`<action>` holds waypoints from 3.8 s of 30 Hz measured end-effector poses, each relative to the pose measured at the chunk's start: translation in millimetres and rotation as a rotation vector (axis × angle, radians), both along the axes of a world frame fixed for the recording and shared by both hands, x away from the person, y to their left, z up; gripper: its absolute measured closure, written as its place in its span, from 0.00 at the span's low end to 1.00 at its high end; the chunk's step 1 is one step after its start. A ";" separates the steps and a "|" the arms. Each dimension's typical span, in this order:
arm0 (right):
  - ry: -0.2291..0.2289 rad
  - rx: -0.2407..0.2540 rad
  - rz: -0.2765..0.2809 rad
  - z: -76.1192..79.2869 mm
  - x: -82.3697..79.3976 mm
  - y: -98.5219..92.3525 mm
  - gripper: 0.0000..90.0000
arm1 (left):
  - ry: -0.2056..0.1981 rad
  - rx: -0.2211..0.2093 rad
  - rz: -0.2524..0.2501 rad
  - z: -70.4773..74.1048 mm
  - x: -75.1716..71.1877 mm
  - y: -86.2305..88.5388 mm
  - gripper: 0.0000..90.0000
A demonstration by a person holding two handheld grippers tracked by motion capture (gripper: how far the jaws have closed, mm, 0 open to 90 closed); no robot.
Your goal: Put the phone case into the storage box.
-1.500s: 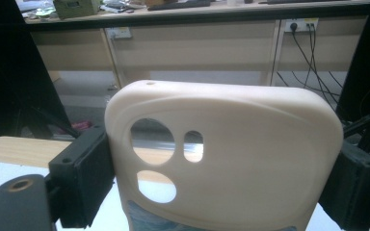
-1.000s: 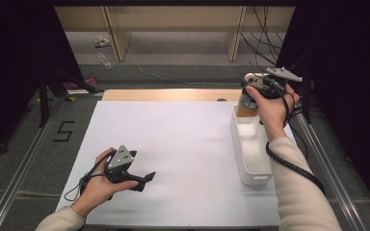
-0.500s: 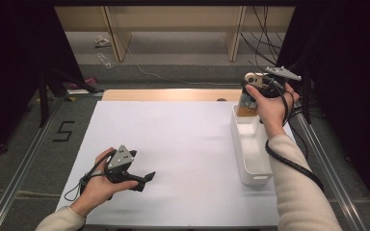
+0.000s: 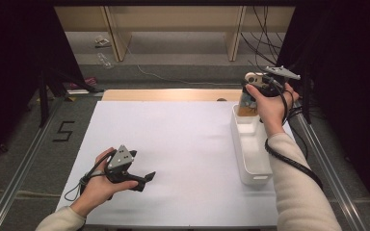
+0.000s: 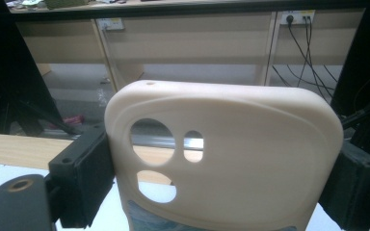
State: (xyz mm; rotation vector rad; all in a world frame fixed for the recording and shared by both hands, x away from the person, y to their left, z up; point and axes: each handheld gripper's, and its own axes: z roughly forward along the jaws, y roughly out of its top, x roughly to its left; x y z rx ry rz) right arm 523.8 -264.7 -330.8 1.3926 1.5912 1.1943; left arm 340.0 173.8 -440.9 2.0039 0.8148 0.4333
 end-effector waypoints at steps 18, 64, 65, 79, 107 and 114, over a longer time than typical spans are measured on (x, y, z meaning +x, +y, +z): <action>0.013 -0.005 -0.009 -1.8 7.6 0.5 0.15 | 0.001 0.001 -0.001 -0.2 0.1 -0.2 0.02; 0.023 -0.031 -0.008 -10.0 27.9 5.4 0.15 | 0.002 0.000 -0.005 -0.2 -0.1 -0.9 0.02; 0.023 -0.032 -0.007 -10.0 28.1 5.4 0.15 | 0.002 0.000 -0.005 -0.3 -0.1 -0.9 0.02; 0.010 -0.043 0.009 -11.5 31.1 7.0 0.14 | 0.004 -0.001 -0.006 -0.4 0.1 -1.2 0.02; 0.001 -0.055 0.039 -16.0 35.8 7.1 0.14 | 0.005 0.000 -0.009 -0.9 0.1 -1.6 0.02; 0.007 -0.059 0.041 -19.7 36.1 7.3 0.14 | 0.006 0.001 -0.010 -0.9 0.1 -1.6 0.02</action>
